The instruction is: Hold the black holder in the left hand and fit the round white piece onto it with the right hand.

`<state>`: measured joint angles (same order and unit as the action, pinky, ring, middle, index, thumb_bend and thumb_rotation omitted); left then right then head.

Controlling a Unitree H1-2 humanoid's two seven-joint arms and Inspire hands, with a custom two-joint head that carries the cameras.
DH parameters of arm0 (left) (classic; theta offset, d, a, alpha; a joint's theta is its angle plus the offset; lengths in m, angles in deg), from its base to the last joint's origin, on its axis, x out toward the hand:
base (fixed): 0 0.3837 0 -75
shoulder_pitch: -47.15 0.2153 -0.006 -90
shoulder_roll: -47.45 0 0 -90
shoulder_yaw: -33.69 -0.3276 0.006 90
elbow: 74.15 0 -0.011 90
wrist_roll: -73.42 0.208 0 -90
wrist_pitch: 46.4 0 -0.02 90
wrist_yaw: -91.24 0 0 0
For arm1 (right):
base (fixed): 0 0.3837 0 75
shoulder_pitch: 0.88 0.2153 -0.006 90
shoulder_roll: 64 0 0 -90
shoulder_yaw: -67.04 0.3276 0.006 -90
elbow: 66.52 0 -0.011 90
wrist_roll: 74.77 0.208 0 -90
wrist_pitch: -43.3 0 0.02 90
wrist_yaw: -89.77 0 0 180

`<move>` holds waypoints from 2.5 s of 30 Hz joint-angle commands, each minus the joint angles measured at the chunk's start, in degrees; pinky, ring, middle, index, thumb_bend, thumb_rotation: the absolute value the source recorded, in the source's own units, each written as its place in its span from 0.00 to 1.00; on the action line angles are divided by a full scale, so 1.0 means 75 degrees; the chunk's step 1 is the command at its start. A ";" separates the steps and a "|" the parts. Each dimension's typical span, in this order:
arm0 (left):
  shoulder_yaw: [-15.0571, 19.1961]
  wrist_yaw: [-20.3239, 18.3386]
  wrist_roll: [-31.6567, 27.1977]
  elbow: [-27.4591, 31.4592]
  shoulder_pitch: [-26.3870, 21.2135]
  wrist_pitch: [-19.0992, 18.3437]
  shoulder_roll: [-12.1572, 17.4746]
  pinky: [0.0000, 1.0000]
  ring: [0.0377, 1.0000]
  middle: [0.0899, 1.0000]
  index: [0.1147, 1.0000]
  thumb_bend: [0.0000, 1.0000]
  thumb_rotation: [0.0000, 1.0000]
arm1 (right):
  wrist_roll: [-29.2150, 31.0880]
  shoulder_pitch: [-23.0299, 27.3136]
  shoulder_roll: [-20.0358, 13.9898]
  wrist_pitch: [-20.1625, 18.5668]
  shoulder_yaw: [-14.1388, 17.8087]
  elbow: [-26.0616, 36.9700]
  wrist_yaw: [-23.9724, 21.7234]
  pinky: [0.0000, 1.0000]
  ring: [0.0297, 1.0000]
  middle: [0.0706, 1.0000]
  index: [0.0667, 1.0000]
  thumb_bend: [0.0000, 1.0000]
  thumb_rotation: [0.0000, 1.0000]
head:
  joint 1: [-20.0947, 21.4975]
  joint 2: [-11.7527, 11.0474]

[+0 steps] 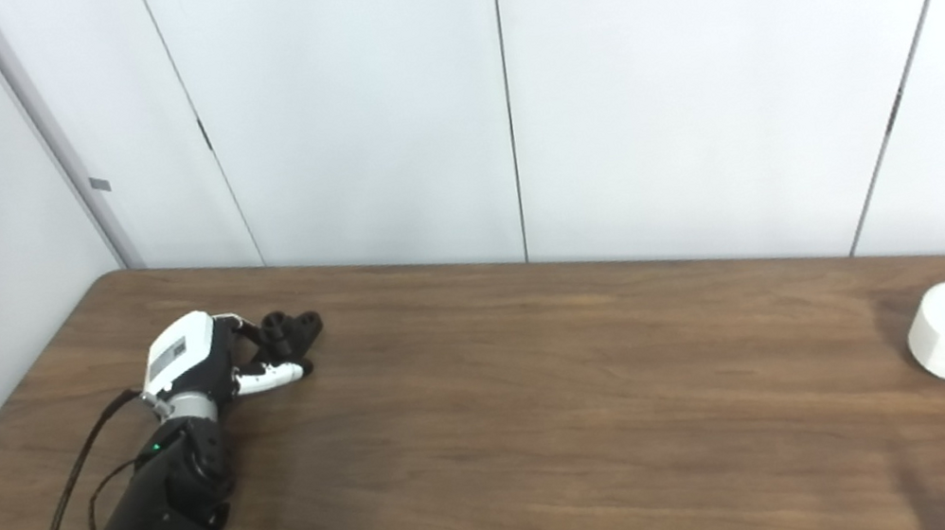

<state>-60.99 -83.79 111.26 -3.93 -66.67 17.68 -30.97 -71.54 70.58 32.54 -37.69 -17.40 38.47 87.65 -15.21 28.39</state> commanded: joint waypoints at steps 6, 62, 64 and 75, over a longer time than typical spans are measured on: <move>0.0052 0.0045 0.0010 0.0091 -0.0252 -0.0054 0.0242 1.00 0.93 0.83 0.57 0.85 0.31 | -0.0049 -0.0146 0.0232 0.0109 -0.0089 -0.0005 0.0056 1.00 1.00 0.92 0.99 0.79 1.00 | -0.0024 0.0037; -0.0231 -0.1766 -0.0129 0.2989 0.0832 -0.0129 0.0057 0.83 0.88 0.77 0.42 0.52 0.05 | -0.0059 -0.0283 0.0326 0.0004 -0.0308 0.0323 0.0185 1.00 1.00 0.96 1.00 0.62 1.00 | 0.0422 0.0351; -0.0255 -0.2077 0.0020 0.3426 0.0985 -0.0131 -0.0018 0.83 0.89 0.78 0.42 0.52 0.05 | -0.0072 -0.0287 0.0336 0.0006 -0.0320 0.0339 0.0197 1.00 1.00 0.96 1.00 0.61 1.00 | 0.0488 0.0394; -0.0516 -0.3499 0.0121 0.5533 0.2057 -0.0078 -0.0238 0.84 0.90 0.80 0.42 0.52 0.04 | -0.0192 -0.0278 0.0399 -0.0221 -0.0435 0.0477 0.0361 1.00 1.00 0.93 1.00 0.62 1.00 | 0.1010 0.0635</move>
<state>-64.41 -109.48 111.80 34.94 -50.57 16.80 -33.46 -72.63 69.10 32.96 -39.43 -20.17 40.58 90.07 -7.56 33.13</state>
